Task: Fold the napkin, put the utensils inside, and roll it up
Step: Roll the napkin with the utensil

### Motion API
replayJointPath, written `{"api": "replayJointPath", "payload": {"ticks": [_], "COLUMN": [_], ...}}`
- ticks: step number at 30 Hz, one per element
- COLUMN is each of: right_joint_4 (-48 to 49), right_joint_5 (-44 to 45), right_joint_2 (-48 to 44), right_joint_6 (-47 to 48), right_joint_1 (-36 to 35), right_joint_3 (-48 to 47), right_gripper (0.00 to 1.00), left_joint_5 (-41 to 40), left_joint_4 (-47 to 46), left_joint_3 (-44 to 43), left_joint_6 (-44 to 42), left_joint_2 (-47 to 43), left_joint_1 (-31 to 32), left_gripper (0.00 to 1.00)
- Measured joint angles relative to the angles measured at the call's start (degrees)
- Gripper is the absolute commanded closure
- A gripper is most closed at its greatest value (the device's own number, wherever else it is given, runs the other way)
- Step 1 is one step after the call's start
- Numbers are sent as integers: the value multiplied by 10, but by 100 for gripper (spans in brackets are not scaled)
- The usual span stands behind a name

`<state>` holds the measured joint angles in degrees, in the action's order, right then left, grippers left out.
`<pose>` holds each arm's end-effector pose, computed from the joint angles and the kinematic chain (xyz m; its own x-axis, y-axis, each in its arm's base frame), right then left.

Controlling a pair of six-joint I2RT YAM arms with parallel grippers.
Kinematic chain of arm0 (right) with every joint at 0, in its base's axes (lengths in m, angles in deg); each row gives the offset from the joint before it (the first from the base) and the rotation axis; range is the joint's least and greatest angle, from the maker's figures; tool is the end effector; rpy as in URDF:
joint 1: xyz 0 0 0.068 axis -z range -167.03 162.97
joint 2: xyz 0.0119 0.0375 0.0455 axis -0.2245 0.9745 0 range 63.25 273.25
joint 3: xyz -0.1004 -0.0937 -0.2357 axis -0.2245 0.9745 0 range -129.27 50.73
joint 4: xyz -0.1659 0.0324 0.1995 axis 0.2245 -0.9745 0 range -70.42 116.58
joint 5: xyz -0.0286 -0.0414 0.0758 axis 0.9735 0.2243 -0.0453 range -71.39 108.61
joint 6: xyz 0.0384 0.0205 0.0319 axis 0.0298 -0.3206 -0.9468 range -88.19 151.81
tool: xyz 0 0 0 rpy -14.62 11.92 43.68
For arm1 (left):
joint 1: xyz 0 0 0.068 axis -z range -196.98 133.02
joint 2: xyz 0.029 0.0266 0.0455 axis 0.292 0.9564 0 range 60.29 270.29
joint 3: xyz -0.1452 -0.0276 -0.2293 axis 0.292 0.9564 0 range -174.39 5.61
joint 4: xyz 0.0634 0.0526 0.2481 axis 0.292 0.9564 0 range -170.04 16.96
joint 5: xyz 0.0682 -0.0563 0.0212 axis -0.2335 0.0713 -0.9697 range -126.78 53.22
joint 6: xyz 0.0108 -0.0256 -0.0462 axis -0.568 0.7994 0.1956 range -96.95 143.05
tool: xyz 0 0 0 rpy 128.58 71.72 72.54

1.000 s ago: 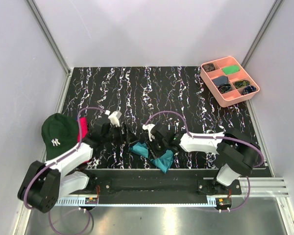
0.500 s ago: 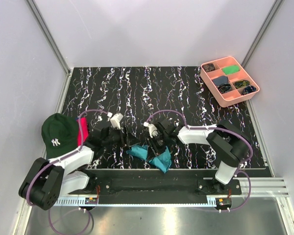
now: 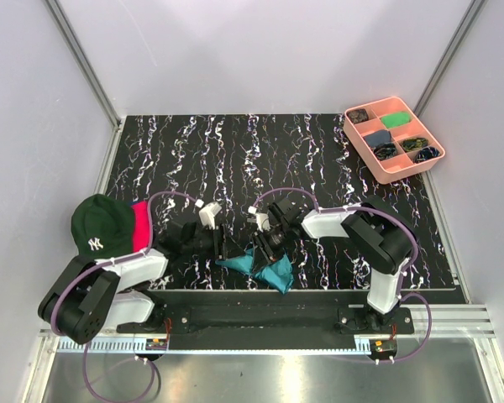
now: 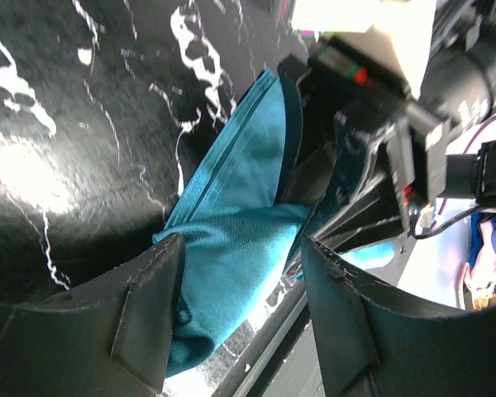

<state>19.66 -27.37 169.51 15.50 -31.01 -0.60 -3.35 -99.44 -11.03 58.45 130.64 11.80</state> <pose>0.2200 0.2480 0.1137 -0.8130 -0.5133 -0.2747 -0.5192 0.4258 0.7410 0.1748 -0.1184 0.1417 -0.8664 -0.0756 -0.4935 0.3665 0.5749 -0.7316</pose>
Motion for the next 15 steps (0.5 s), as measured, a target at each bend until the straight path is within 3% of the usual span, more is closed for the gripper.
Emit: {"api": "replayJointPath", "payload": {"ticks": [8,15], "right_joint_4": [-2,-2], "right_joint_5": [-30,-38], "right_joint_2": [18,22], "right_joint_6": [2,2], "right_joint_1": [11,14], "right_joint_3": [-8,-9], "right_gripper": [64,63], "left_joint_5": [-4,-14], "left_joint_4": [5,10], "left_joint_3": [9,12], "left_joint_6": [-14,-29], "left_joint_2": [-6,-7], "left_joint_1": [2,5], "left_gripper": [41,63]}}
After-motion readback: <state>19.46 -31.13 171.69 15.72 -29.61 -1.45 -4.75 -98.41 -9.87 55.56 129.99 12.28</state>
